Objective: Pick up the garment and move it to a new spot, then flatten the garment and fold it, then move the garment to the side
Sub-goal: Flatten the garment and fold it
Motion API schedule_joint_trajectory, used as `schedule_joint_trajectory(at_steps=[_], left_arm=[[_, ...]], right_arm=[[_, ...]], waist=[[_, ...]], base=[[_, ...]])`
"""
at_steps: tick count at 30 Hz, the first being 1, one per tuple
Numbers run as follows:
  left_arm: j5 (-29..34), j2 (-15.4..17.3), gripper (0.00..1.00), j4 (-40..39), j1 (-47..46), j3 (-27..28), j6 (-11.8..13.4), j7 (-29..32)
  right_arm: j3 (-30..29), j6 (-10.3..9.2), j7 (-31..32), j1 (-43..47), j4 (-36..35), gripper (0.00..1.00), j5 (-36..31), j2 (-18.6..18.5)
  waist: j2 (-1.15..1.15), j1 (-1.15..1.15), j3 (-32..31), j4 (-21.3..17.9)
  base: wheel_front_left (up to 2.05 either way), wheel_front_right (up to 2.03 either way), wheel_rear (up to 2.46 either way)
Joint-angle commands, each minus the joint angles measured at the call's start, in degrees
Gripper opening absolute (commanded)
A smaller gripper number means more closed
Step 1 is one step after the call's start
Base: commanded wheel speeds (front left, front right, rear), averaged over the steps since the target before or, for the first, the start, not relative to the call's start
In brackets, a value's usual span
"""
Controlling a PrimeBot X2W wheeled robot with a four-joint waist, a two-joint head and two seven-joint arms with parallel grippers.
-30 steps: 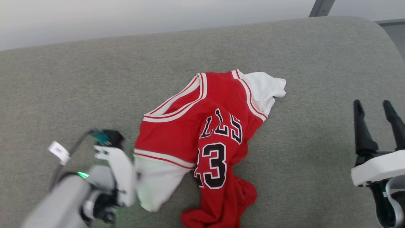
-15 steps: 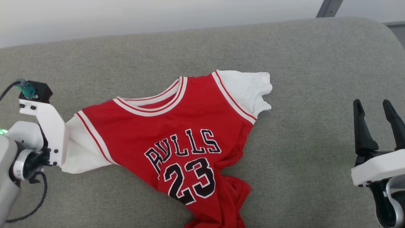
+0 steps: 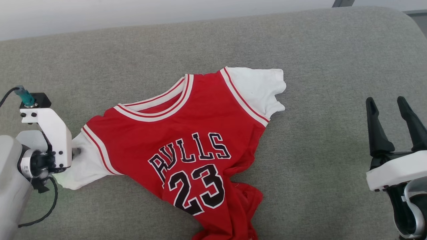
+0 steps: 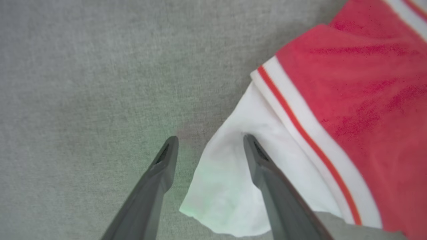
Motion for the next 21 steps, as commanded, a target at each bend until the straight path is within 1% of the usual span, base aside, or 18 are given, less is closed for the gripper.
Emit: schedule_joint_trajectory(at_steps=[1, 4, 7, 9, 13, 15, 18, 21], left_arm=[[-0.08, -0.01, 1.0, 0.91, -0.91, -0.59, -0.28, 1.56], [-0.36, 0.19, 1.0, 2.18, -1.49, -0.98, 1.02, 4.67], [0.42, 0.79, 1.0, 2.12, -1.75, -1.6, 1.54, 6.02], [1.21, 1.56, 1.0, 1.97, -2.12, -1.76, 2.48, 5.32], [0.31, 1.31, 1.0, 2.2, -1.04, -1.39, 2.72, 4.75], [-0.17, 0.74, 1.0, 2.55, -0.11, -1.36, 2.54, 4.6], [-0.99, -1.02, 1.0, 2.9, 0.94, -1.1, 2.22, 3.53], [-2.03, -2.64, 1.0, 3.82, 1.65, -1.39, 2.59, 4.74]], right_arm=[[-0.03, -0.02, 0.25, -0.57, -0.62, 1.0, 0.23, -0.24], [-0.26, -0.02, 0.68, -0.23, -1.61, 1.0, 0.24, -0.4], [-0.13, -0.02, 1.14, -0.02, -2.04, 1.0, 0.39, -0.52], [0.1, -0.02, 1.5, -0.1, -2.51, 1.0, 0.51, -0.52], [0.4, -0.02, 2.07, -0.64, -3.12, 1.0, 0.63, -0.9], [0.87, -0.02, 2.56, -0.89, -3.34, 1.0, 0.93, -1.14], [1.13, -0.02, 3.08, -1.34, -3.43, 1.0, 1.16, -1.63], [1.39, -0.02, 3.44, -2.31, -3.1, 1.0, 1.15, -2.3]], waist=[[0.0, 0.0, 0.16, 0.13], [0.0, 0.0, 0.44, 0.49], [0.0, 0.0, 0.69, 0.79], [0.0, 0.0, 1.04, 1.07], [0.0, 0.0, 1.93, 1.61], [0.0, 0.0, 2.47, 1.87], [0.0, 0.0, 3.24, 2.37], [0.0, 0.0, 3.81, 2.99]], base=[[0.0, 0.0, 0.0], [0.0, 0.0, 0.0], [0.0, 0.0, 0.0], [0.0, 0.0, 0.0], [0.0, 0.0, 0.0], [0.0, 0.0, 0.0], [0.0, 0.0, 0.0], [0.0, 0.0, 0.0]])
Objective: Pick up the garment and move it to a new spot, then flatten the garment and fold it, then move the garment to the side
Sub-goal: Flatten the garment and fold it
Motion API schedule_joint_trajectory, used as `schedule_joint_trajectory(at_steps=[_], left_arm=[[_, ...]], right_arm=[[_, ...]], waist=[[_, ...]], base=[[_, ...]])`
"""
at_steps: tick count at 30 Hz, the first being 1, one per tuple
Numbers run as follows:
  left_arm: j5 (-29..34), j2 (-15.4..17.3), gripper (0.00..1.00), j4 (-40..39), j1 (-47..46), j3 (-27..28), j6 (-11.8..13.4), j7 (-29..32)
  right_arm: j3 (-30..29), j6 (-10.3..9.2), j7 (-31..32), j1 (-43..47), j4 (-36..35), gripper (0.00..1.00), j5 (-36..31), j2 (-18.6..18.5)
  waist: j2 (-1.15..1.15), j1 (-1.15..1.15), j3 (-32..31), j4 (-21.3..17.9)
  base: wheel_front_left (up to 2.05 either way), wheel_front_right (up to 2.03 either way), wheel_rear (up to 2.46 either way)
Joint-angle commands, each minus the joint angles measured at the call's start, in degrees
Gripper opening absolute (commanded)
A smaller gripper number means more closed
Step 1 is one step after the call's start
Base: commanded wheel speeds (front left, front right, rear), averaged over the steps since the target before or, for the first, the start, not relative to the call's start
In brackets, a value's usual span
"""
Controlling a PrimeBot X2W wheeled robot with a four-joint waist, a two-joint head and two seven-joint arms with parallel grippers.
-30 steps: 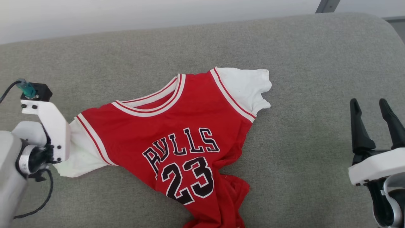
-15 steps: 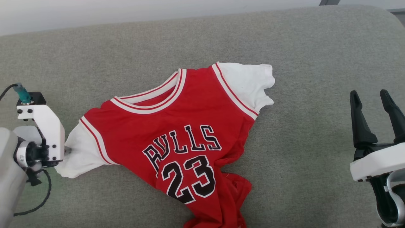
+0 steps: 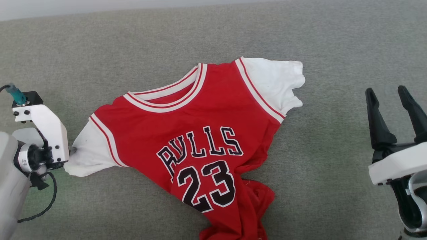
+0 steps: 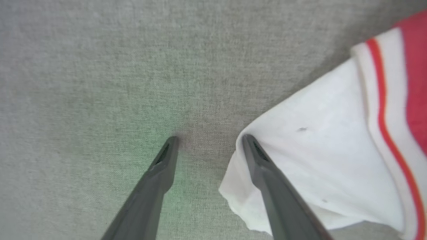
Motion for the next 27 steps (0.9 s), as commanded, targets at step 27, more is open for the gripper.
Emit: schedule_joint_trajectory(at_steps=[27], left_arm=[[-2.64, 2.44, 1.0, -16.0, 5.49, 1.74, 8.15, 3.5]], right_arm=[[-0.05, -0.02, 2.18, -0.94, -1.37, 1.0, -0.59, -0.47]], waist=[[0.0, 0.0, -1.18, 3.45]], base=[[0.0, 0.0, 0.0]])
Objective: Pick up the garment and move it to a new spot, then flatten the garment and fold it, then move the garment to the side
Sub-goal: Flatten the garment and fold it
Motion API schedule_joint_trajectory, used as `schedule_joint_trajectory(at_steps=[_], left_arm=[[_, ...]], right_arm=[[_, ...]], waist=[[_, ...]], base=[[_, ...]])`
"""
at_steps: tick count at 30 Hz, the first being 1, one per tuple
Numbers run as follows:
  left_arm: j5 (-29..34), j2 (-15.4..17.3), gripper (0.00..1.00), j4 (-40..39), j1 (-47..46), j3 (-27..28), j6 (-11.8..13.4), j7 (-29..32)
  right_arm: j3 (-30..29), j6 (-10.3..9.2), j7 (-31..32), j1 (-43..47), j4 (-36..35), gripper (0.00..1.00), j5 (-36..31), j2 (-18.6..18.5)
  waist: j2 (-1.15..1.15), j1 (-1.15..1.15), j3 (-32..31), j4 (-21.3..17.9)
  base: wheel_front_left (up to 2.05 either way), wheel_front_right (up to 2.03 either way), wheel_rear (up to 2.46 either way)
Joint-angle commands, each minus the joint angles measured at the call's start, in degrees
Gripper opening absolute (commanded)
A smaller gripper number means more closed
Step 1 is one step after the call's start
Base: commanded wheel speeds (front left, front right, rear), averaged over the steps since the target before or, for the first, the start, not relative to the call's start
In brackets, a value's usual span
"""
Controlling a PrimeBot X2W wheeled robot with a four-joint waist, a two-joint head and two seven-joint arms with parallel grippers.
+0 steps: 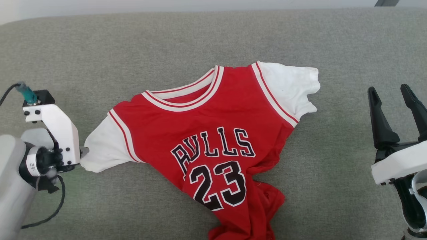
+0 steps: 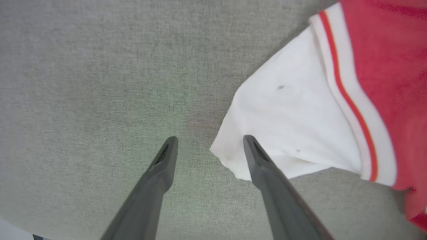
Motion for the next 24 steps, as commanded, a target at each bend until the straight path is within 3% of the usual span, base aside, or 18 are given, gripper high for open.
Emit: schedule_joint_trajectory(at_steps=[1, 7, 12, 13, 18, 24], left_arm=[[-1.07, -0.54, 1.0, 0.09, 1.06, 0.51, 0.46, -0.75], [-2.49, -3.44, 1.0, 3.82, 2.75, 0.91, 1.65, -2.25], [-2.62, -6.48, 1.0, 7.63, 2.52, -0.06, 0.13, -3.75], [-2.54, -6.97, 0.0, 8.04, 2.21, -0.59, -1.1, -4.01], [-2.45, -9.08, 0.0, 11.02, 0.35, -1.58, -4.31, -4.94], [-1.68, -12.48, 0.0, 14.41, -3.13, -2.89, -7.38, -7.02]], right_arm=[[0.08, -0.02, 0.12, -0.54, -0.26, 1.0, -0.01, 0.12], [0.59, -0.02, 0.82, -1.2, -0.27, 1.0, 0.53, -0.21], [1.14, -0.02, 2.21, -1.46, 0.42, 1.0, 0.84, -0.8], [1.43, -0.02, 2.63, -1.63, 0.77, 1.0, 0.58, -1.3], [2.58, -0.02, 5.42, -4.91, 4.99, 1.0, 1.69, -3.93], [5.77, -0.02, 8.61, -12.62, 16.32, 1.0, 3.8, -9.54]], waist=[[0.0, 0.0, 0.44, -0.27], [0.0, 0.0, 1.58, -1.16], [0.0, 0.0, 2.01, -1.34], [0.0, 0.0, 2.03, -1.26], [0.0, 0.0, 2.23, 0.13], [0.0, 0.0, 2.78, 3.13]], base=[[0.0, 0.0, 0.0], [0.0, 0.0, 0.0], [0.0, 0.0, 0.0], [0.0, 0.0, 0.0], [0.0, 0.0, 0.0], [0.0, 0.0, 0.0]])
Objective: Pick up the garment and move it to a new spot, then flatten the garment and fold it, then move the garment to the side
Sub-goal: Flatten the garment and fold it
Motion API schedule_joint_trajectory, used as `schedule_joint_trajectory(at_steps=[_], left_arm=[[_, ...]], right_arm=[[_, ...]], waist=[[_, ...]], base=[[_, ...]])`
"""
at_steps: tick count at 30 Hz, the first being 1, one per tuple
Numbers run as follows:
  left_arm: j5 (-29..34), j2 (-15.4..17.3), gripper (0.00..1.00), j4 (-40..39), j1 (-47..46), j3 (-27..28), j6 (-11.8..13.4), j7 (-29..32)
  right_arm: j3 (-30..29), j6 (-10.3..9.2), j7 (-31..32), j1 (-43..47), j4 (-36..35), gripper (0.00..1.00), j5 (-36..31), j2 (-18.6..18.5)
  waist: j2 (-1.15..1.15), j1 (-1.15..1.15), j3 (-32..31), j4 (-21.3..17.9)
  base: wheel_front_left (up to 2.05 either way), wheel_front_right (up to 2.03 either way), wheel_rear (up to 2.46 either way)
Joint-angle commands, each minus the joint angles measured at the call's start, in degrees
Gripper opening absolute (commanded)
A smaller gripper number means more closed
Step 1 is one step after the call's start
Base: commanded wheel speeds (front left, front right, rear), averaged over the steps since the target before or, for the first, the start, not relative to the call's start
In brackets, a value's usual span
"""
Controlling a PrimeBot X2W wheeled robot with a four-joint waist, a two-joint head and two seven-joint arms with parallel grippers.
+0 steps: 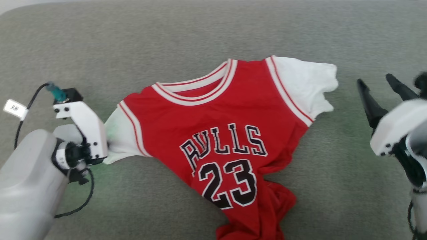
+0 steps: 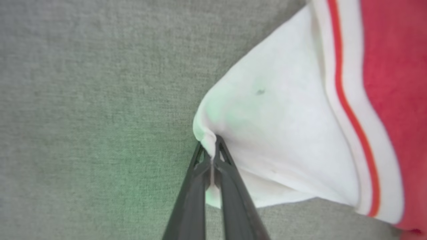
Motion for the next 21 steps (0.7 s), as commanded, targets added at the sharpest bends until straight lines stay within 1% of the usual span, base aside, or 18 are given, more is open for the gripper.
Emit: schedule_joint_trajectory(at_steps=[1, 7, 11, 17, 20, 21], left_arm=[[0.24, -3.09, 0.0, 1.41, 0.61, -1.52, -1.07, -0.63], [1.11, -6.47, 0.0, 4.2, -2.39, -2.98, -4.26, -2.69], [1.44, -8.45, 0.0, 5.87, -4.01, -3.73, -6.01, -3.89], [1.41, -10.73, 0.0, 8.76, -6.11, -4.23, -7.91, -5.39], [1.32, -11.76, 0.0, 10.22, -7.25, -4.33, -8.7, -6.34], [1.32, -11.76, 0.0, 10.22, -7.25, -4.33, -8.7, -6.34]], right_arm=[[1.41, -0.02, 0.93, -2.21, 2.84, 1.0, 0.44, -1.46], [7.11, -0.02, 6.26, -10.61, 15.5, 1.0, 4.07, -6.48], [11.35, -0.02, 9.74, -15.86, 22.72, 1.0, 6.38, -8.67], [17.97, -0.03, 15.28, -22.51, 32.67, 1.0, 8.58, -10.24], [20.08, -0.03, 17.49, -24.38, 38.33, 1.0, 9.86, -9.6], [20.08, -0.03, 17.49, -24.38, 38.33, 1.0, 9.86, -9.6]], waist=[[0.0, 0.0, 0.42, 1.48], [0.0, 0.0, 1.56, 4.81], [0.0, 0.0, 2.64, 6.78], [0.0, 0.0, 4.38, 8.98], [0.0, 0.0, 5.3, 9.85], [0.0, 0.0, 5.3, 9.85]], base=[[0.0, 0.0, 0.0], [0.0, 0.0, 0.0], [0.0, 0.0, 0.0], [0.0, 0.0, 0.0], [0.0, 0.0, 0.0], [0.0, 0.0, 0.0]])
